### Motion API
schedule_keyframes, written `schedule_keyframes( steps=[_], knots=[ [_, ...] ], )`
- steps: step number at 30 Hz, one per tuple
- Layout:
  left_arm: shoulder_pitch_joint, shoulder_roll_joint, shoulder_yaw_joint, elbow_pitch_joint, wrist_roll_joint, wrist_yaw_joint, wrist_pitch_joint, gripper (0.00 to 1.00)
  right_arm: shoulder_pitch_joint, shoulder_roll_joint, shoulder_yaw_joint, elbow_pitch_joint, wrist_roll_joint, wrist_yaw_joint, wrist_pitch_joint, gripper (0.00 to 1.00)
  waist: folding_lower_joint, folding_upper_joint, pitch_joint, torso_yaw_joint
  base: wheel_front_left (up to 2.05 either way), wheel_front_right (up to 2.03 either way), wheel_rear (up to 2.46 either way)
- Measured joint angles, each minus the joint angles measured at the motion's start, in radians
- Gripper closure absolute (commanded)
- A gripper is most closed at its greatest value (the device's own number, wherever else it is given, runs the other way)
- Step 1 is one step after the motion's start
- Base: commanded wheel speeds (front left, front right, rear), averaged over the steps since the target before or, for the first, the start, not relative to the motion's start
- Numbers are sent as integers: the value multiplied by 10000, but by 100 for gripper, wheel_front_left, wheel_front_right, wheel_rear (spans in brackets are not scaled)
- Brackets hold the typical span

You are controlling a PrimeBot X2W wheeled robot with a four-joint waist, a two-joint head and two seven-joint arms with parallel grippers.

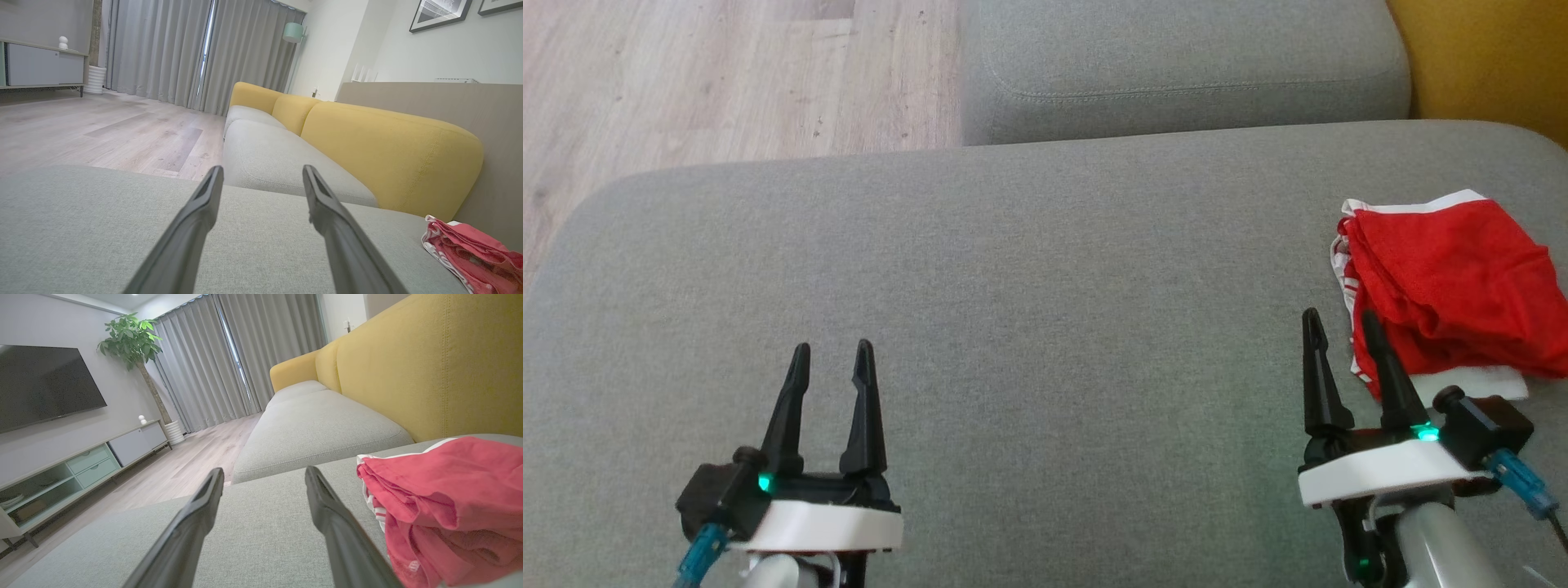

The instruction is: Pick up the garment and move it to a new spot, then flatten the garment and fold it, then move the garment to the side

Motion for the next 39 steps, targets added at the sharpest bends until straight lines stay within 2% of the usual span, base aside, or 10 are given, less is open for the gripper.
schedule_keyframes(
  steps=[13, 14, 21, 39],
  knots=[
    [2, 0, 31, -52, -259, 159, 0, 0, 1, 0, 69, 0, 0, 0, 0, 0, 0, 0, 15, 1, 0, 0, 0],
    [3, 0, 33, -52, -278, 174, 0, 100, 1, 0, 77, 0, 0, 0, 0, 100, 0, 0, 14, 0, 0, 0, 0],
    [692, -2, 4, 966, -376, 155, 54, 100, 814, 10, 77, 982, 73, 0, 48, 100, 0, 0, 17, -5, 0, 0, 0],
    [710, 0, 203, 976, -2161, 144, 539, 100, 853, 6, -84, 915, 1967, 0, 472, 100, 1, 0, 29, -46, 0, 0, 0]
  ],
)
